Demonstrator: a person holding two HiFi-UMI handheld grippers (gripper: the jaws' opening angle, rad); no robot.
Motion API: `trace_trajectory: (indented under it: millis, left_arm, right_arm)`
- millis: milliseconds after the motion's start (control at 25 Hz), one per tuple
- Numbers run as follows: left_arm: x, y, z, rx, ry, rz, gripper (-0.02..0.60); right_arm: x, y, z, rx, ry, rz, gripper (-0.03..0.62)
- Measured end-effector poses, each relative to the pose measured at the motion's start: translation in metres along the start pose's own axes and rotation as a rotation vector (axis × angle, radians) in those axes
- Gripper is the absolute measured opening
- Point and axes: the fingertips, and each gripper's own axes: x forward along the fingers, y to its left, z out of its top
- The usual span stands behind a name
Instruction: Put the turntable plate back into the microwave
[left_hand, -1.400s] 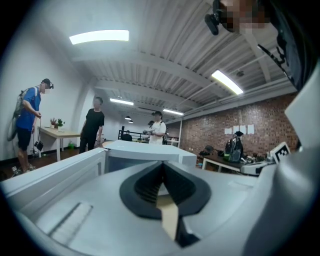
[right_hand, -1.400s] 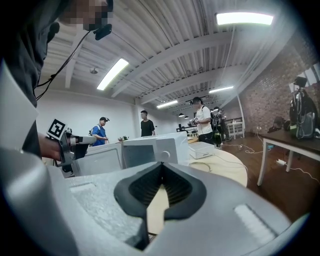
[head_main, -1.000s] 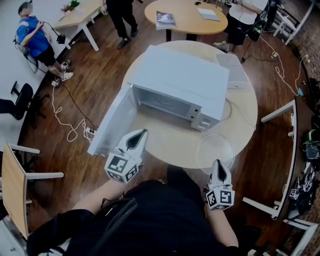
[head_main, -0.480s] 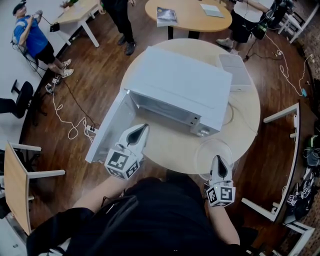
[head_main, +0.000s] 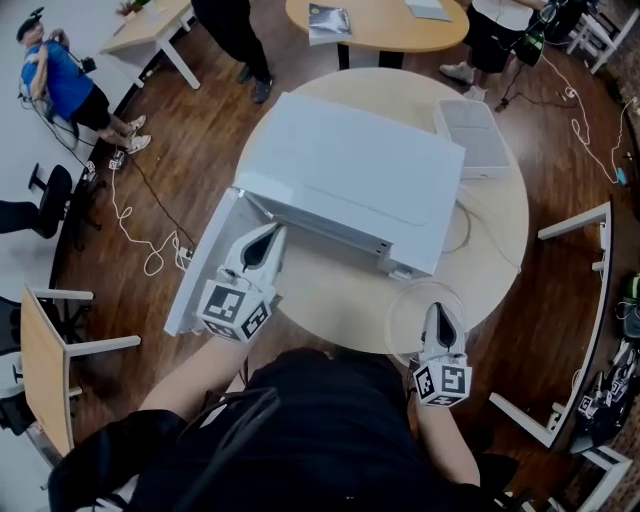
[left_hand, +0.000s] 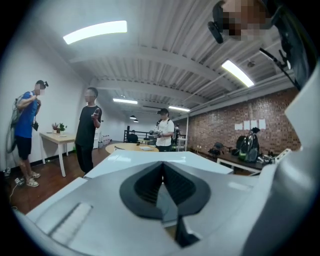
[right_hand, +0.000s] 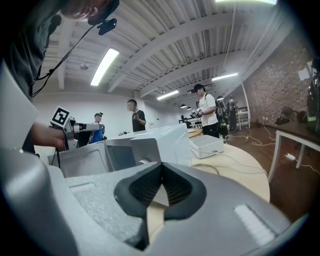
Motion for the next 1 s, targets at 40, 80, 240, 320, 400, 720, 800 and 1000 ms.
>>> trace_trajectory:
  millis: [40, 80, 240, 320, 400, 720, 800, 1000]
  left_arm:
    - [0.004, -0.001, 0.002, 0.003, -0.001, -0.004, 0.006]
    - [0.007, -0.002, 0.002, 0.006, 0.0, -0.006, 0.006]
    - [0.022, -0.001, 0.001, 0.014, 0.016, 0.0, 0.006]
    - [0.031, -0.003, 0.003, 0.015, 0.014, -0.003, 0.006]
    - [0.037, -0.006, 0.008, 0.016, 0.009, -0.005, 0.006]
    - [0.041, -0.005, 0.014, 0.031, -0.002, 0.007, 0.006]
    - [0.04, 0.002, 0.019, 0.041, -0.011, 0.013, 0.006]
    - [0.042, 0.013, 0.029, 0.044, -0.039, -0.01, 0.006]
  right_arm:
    - [0.002, -0.003, -0.001, 0.004, 0.003, -0.001, 0.002]
    - [0.003, -0.005, -0.001, 0.008, 0.004, -0.001, 0.002]
    - [0.012, -0.013, -0.002, 0.024, 0.008, -0.01, 0.002]
    - [0.015, -0.02, -0.001, 0.03, 0.011, -0.017, 0.002]
    - [0.015, -0.024, 0.0, 0.031, 0.011, -0.017, 0.002]
    - [0.024, -0.026, -0.001, 0.039, 0.011, -0.007, 0.002]
    - [0.025, -0.023, 0.0, 0.037, 0.01, -0.006, 0.002]
    - [0.026, -0.017, 0.003, 0.027, 0.002, -0.031, 0.002]
